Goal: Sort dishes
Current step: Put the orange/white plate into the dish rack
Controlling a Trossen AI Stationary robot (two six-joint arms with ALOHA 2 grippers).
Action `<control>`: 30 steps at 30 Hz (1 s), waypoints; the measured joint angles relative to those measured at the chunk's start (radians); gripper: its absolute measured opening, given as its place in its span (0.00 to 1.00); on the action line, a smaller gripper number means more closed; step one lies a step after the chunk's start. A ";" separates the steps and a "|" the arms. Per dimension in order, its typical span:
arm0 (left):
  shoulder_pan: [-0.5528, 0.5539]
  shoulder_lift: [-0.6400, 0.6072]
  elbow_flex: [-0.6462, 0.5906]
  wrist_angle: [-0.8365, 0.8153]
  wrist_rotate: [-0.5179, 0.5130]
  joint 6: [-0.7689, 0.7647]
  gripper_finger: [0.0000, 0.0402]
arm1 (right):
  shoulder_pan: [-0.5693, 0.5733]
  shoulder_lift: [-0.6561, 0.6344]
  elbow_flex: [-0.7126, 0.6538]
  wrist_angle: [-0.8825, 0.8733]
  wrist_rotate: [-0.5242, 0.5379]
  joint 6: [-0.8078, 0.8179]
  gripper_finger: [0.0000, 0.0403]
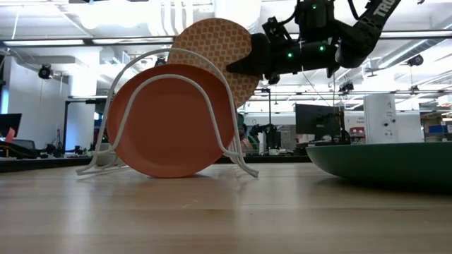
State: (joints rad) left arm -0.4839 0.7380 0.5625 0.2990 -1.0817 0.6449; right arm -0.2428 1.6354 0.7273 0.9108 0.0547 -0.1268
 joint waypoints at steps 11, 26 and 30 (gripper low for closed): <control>0.001 0.000 0.000 0.000 0.000 0.000 0.39 | -0.006 0.038 0.000 0.016 0.000 0.025 0.06; 0.002 0.000 -0.003 0.000 0.000 0.000 0.39 | -0.007 0.077 0.000 0.013 0.000 0.046 0.06; 0.002 0.000 -0.003 0.000 0.001 0.000 0.39 | -0.007 0.081 0.004 0.013 0.000 0.046 0.06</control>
State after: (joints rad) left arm -0.4824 0.7383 0.5594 0.2989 -1.0809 0.6445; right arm -0.2501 1.7161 0.7315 0.9242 0.0544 -0.0810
